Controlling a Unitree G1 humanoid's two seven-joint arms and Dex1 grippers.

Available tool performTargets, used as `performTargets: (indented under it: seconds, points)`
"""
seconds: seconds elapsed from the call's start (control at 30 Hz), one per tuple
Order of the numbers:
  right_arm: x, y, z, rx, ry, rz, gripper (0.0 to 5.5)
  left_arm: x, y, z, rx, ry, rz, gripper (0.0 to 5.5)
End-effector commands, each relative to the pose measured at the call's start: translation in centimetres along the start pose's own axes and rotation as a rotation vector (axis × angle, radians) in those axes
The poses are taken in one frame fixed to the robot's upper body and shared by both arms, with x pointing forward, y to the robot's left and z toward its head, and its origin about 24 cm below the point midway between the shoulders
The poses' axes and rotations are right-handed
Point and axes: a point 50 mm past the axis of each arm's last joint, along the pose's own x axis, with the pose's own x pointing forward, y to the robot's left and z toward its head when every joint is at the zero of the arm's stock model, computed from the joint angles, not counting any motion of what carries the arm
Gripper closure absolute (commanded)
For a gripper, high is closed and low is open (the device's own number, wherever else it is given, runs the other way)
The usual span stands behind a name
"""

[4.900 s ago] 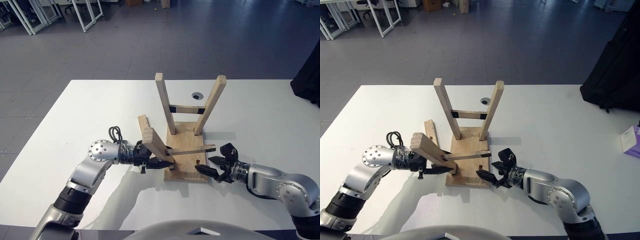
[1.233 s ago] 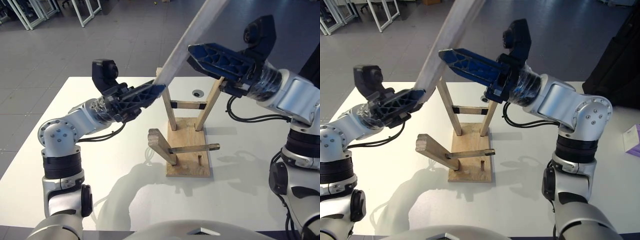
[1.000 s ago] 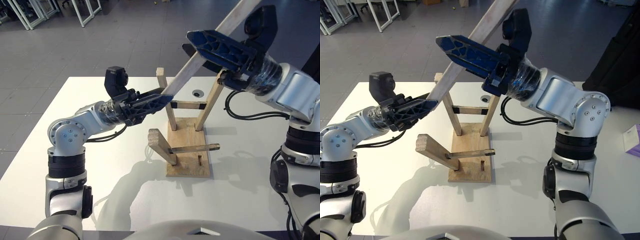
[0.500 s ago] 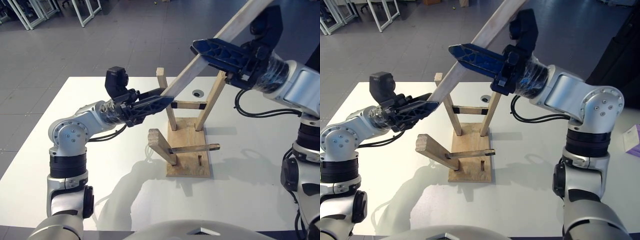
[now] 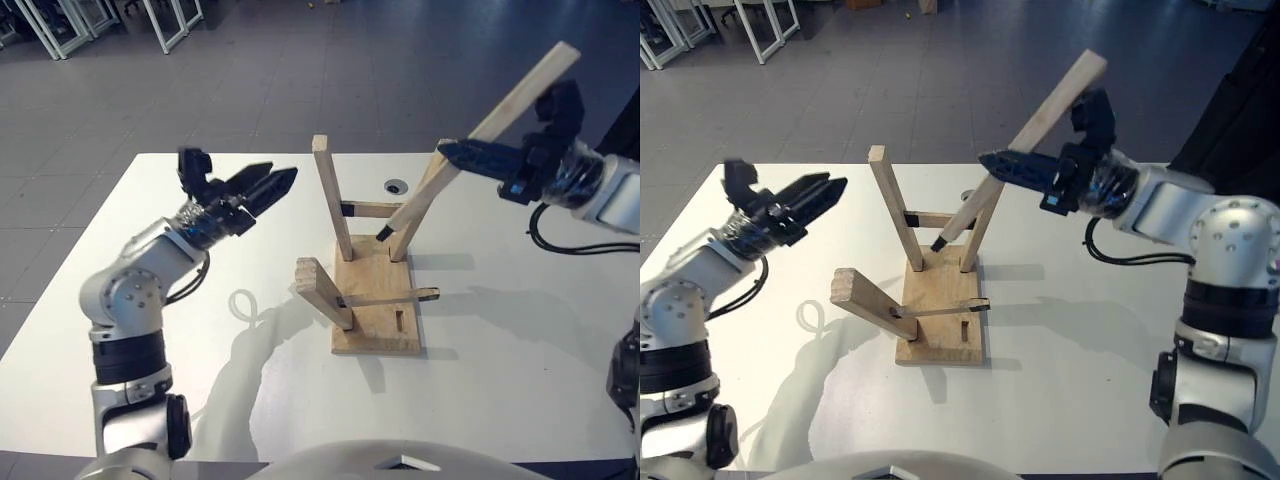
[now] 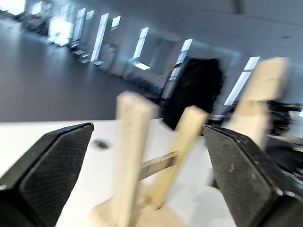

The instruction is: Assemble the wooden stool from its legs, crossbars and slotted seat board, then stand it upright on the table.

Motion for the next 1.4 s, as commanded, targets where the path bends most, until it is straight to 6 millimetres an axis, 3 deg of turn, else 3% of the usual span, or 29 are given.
performTargets:
  seconds: [0.03,0.13,0.23,0.37,0.57,0.73,0.8,0.97,1.17,1.27,1.4]
  points:
    - [-3.5,-1.3,-3.9,-0.185,0.018,-0.051,3.47,-1.0,0.4,-3.1,-0.031,0.039,0.175,1.26]
    - [-5.6,-1.8,-6.6,-0.213,0.037,0.071,3.47,-1.2,0.3,-3.4,-0.022,0.059,0.194,1.26]
    - [-6.3,-1.2,-8.2,-0.310,0.072,0.247,3.47,-1.3,0.3,-3.8,-0.022,0.089,0.195,1.26]
    - [-5.3,-1.3,-10.4,-0.483,0.143,0.386,3.47,-1.3,0.1,-4.5,-0.039,0.111,0.183,1.26]
    - [-4.1,-1.9,-12.7,-0.537,0.159,0.406,3.47,-0.6,0.0,-4.4,-0.039,0.125,0.156,1.26]
    - [-4.2,-2.2,-13.5,-0.557,0.227,0.395,3.47,-0.8,0.1,-4.5,-0.038,0.126,0.163,1.26]
    - [-3.7,-2.8,-13.7,-0.542,0.268,0.313,3.47,-0.8,0.1,-4.5,-0.038,0.123,0.166,1.26]
    - [-0.8,-3.8,-12.2,-0.507,0.247,0.062,3.47,-1.5,0.9,-4.4,-0.022,0.115,0.236,1.26]
    - [1.1,-2.6,-11.5,-0.502,0.215,-0.022,3.47,-2.4,2.3,-3.9,0.025,0.123,0.377,1.26]
    - [1.5,-2.7,-11.3,-0.530,0.229,-0.086,3.47,-2.4,1.7,-4.7,0.000,0.238,0.391,1.26]
    - [1.7,-2.2,-11.1,-0.544,0.206,-0.087,3.47,-2.4,0.6,-3.3,0.084,0.194,0.403,1.26]
